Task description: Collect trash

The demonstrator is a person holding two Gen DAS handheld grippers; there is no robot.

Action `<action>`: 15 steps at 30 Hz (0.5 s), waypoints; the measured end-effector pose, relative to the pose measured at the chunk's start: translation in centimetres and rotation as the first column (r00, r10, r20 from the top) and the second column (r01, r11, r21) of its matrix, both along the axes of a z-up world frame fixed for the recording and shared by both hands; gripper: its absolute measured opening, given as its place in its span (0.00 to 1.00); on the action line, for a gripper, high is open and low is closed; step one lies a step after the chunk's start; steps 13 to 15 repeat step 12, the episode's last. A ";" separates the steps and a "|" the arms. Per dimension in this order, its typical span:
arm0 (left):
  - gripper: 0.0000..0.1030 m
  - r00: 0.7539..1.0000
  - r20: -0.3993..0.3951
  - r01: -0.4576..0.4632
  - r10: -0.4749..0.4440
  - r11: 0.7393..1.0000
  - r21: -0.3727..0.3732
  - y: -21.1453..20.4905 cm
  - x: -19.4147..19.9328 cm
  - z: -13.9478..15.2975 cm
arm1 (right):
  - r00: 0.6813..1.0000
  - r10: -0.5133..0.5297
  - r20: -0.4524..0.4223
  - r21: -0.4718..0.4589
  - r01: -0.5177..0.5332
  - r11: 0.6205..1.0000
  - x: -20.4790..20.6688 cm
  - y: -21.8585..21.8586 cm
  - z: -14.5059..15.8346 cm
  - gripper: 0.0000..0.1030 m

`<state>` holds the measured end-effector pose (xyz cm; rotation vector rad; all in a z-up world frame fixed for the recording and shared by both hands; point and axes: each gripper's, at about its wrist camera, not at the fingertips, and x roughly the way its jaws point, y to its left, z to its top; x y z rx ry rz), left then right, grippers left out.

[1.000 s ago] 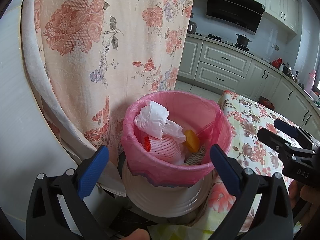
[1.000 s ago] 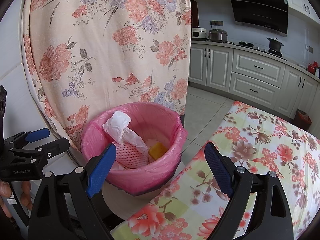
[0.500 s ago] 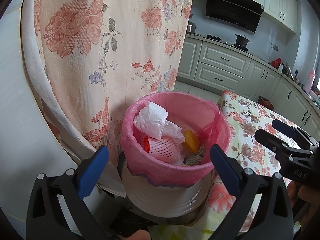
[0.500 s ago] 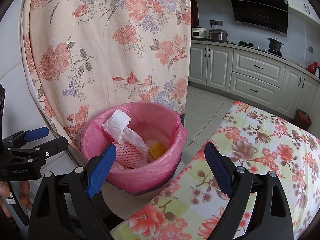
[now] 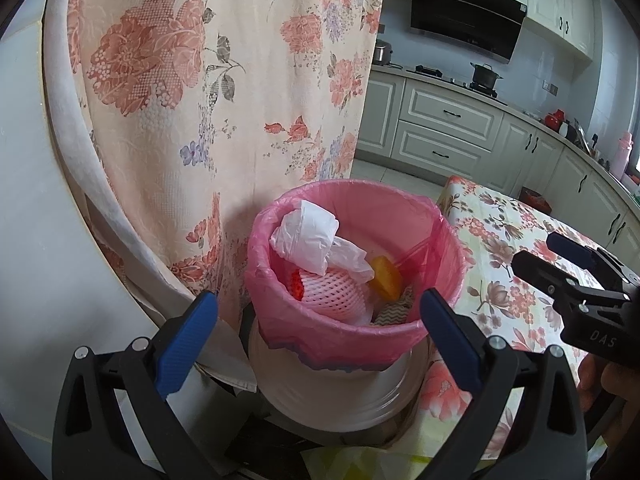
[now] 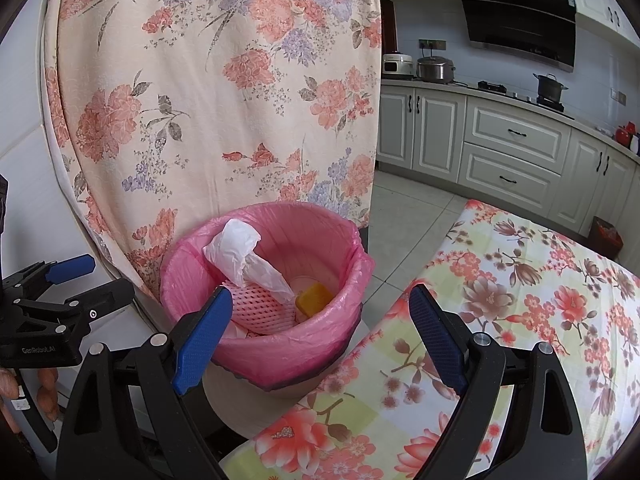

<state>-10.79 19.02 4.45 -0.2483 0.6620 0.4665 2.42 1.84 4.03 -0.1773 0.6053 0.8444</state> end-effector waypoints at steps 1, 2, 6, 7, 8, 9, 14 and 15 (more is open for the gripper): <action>0.95 1.000 -0.001 0.004 -0.004 1.000 0.000 0.0 0.0 0.0 | 1.000 -0.001 -0.001 0.000 0.001 1.000 0.0 0.0 0.0 0.82; 0.95 1.000 0.000 0.005 -0.005 1.000 0.002 0.0 0.0 0.1 | 1.000 -0.002 -0.002 0.000 0.002 1.000 0.1 0.0 -0.1 0.82; 0.95 1.000 0.005 0.004 -0.004 1.000 0.004 -0.1 0.0 0.1 | 1.000 -0.001 -0.004 -0.002 0.001 1.000 0.1 0.0 -0.3 0.82; 0.95 1.000 0.001 0.002 -0.002 1.000 0.011 -0.2 0.1 0.1 | 1.000 0.000 -0.003 -0.003 0.000 1.000 0.0 0.0 -0.3 0.82; 0.95 1.000 0.000 0.001 -0.001 1.000 0.011 -0.2 0.1 0.1 | 1.000 -0.001 -0.002 -0.002 0.001 1.000 0.0 0.0 -0.2 0.82; 0.95 1.000 0.000 -0.001 0.001 1.000 0.007 -0.1 0.1 0.1 | 1.000 0.000 -0.003 -0.002 0.000 1.000 0.0 0.0 -0.3 0.82; 0.95 1.000 0.002 -0.006 0.006 1.000 0.004 0.0 0.1 0.1 | 1.000 0.000 -0.003 -0.003 0.000 1.000 0.0 0.1 -0.3 0.82; 0.95 1.000 0.002 -0.006 0.006 1.000 0.004 0.0 0.1 0.1 | 1.000 0.000 -0.003 -0.003 0.000 1.000 0.0 0.1 -0.3 0.82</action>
